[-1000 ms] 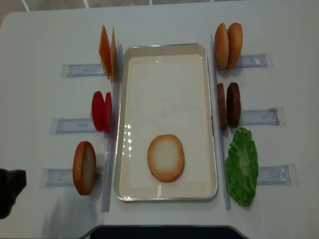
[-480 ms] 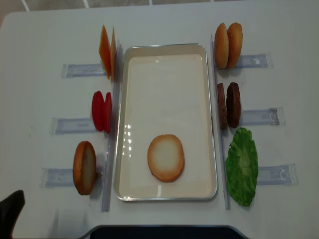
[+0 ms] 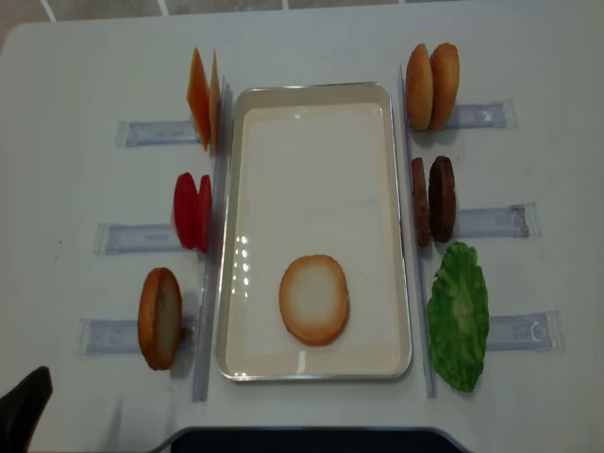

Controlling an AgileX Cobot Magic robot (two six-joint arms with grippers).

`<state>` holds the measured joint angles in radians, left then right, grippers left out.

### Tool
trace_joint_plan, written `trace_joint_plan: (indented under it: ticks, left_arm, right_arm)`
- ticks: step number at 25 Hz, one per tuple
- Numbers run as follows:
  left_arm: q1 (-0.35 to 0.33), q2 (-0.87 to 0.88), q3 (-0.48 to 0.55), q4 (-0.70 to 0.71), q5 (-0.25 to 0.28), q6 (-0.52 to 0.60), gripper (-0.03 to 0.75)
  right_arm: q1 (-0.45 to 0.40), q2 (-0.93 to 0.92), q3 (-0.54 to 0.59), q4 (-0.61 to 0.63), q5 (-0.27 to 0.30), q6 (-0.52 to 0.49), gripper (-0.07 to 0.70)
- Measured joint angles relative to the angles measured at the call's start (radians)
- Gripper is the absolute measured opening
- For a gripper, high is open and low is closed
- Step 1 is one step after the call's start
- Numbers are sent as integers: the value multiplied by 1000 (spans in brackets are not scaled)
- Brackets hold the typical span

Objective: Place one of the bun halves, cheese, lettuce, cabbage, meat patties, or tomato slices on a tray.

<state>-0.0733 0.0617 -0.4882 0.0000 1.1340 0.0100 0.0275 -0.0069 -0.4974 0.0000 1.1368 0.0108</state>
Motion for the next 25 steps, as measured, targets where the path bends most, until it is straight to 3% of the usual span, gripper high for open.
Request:
trace_joint_plan:
  ticks: [7,25]
  left_arm:
    - [0,-76,8,0,-9,0,597]
    - [0,-78,11,-7,-20,0,597]
  right_arm:
    - [0,0,0,0,0,0,536]
    - [0,0,0,0,0,0,536]
